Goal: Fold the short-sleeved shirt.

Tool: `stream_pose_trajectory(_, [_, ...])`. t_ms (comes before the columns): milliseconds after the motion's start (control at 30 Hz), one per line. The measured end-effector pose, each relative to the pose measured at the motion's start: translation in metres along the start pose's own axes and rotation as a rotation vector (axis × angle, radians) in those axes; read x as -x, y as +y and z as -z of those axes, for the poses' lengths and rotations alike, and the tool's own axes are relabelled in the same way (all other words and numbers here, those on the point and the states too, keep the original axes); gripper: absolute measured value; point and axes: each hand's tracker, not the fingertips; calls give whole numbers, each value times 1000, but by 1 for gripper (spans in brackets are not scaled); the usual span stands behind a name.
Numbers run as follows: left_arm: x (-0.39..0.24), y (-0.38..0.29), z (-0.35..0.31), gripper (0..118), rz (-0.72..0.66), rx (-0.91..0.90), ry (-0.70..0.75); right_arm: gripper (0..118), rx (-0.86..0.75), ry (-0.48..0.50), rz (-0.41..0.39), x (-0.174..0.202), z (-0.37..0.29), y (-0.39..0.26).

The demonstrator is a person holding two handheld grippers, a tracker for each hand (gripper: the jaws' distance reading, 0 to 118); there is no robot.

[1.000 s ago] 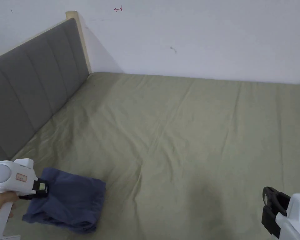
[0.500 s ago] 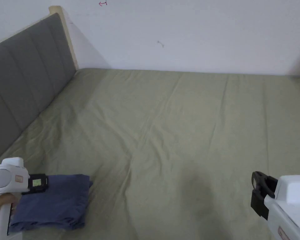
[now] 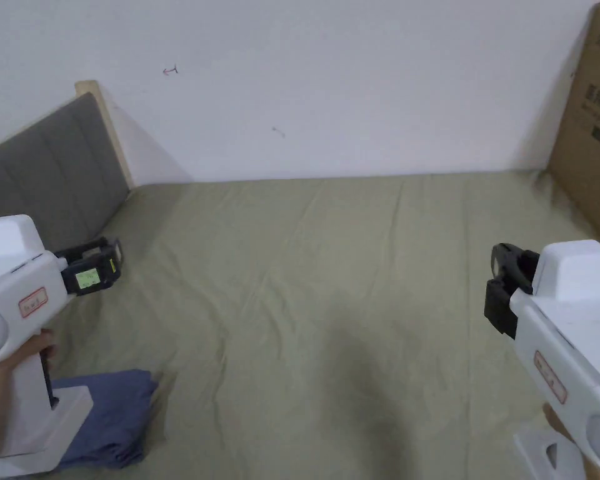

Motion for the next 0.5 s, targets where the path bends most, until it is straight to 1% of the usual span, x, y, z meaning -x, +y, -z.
stream_pose_trajectory(100, [-39,7,-27,102,15,-140,-16,0,-45,-38,-15,-14,-13,11])
stream_pose_trajectory(167, [-63,4,-38,101,22,-189,-32,0,-63,-49,-19,-22,-20,16])
stream_pose_trajectory(267, [-98,-8,-51,97,41,-256,-69,0,-86,-72,-23,-32,-31,19])
stream_pose_trajectory(300, [-110,-14,-53,91,47,-263,-69,0,-94,-81,-23,-35,-34,20])
stream_pose_trajectory(367, [-130,-26,-56,76,62,-284,-72,0,-103,-94,-22,-40,-39,19])
stream_pose_trajectory(400, [-135,-32,-53,59,70,-286,-89,0,-106,-102,-24,-42,-42,19])
stream_pose_trajectory(433, [-140,-38,-52,38,77,-289,-106,0,-107,-107,-24,-44,-44,18])
stream_pose_trajectory(467, [-146,-43,-54,13,83,-290,-137,0,-110,-113,-24,-46,-47,17])
stream_pose_trajectory(500, [-151,-48,-53,0,78,-280,-170,0,-113,-117,-22,-49,-49,17])
